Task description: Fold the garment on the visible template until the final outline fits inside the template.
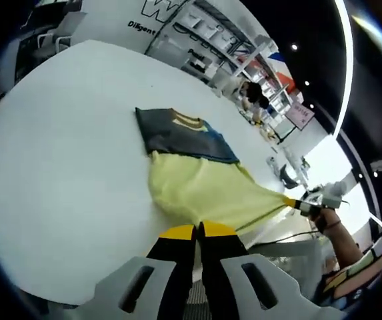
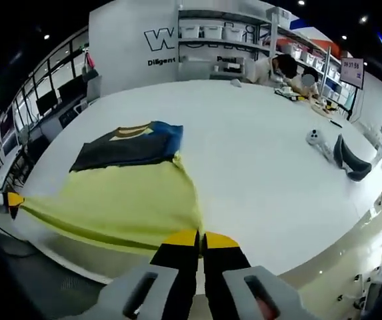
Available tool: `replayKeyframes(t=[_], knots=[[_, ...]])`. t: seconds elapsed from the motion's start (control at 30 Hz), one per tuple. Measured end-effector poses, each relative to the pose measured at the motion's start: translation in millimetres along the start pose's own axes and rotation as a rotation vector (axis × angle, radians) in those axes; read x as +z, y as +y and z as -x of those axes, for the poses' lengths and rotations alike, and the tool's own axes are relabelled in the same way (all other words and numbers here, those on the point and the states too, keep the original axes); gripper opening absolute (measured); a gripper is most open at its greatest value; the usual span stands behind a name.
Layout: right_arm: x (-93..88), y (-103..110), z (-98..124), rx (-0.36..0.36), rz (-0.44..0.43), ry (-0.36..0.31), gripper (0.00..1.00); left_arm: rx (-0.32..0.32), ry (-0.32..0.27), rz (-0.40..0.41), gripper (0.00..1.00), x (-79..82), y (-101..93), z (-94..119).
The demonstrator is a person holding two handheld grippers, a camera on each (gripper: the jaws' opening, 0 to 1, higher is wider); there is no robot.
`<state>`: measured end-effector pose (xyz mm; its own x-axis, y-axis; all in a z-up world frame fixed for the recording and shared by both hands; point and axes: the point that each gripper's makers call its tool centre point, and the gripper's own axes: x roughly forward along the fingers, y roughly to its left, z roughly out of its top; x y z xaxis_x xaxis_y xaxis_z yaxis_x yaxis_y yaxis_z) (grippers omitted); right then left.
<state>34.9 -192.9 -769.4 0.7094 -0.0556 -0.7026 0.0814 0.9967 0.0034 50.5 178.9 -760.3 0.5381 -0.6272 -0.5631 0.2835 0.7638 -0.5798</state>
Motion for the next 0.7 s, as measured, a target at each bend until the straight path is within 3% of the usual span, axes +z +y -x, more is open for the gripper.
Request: replayKeyframes(t=[0.5,0.7], knots=[[60.1,12.5,-7.3,0.027,0.064,-0.12,0.0,0.017,-0.148,-0.027,0.0,53.9,1.8,-3.9],[76.7,15.4,-16.1,0.035,0.079,-0.148,0.0,0.045,-0.2,-0.102,0.0,75.9,2.2,-7.4]])
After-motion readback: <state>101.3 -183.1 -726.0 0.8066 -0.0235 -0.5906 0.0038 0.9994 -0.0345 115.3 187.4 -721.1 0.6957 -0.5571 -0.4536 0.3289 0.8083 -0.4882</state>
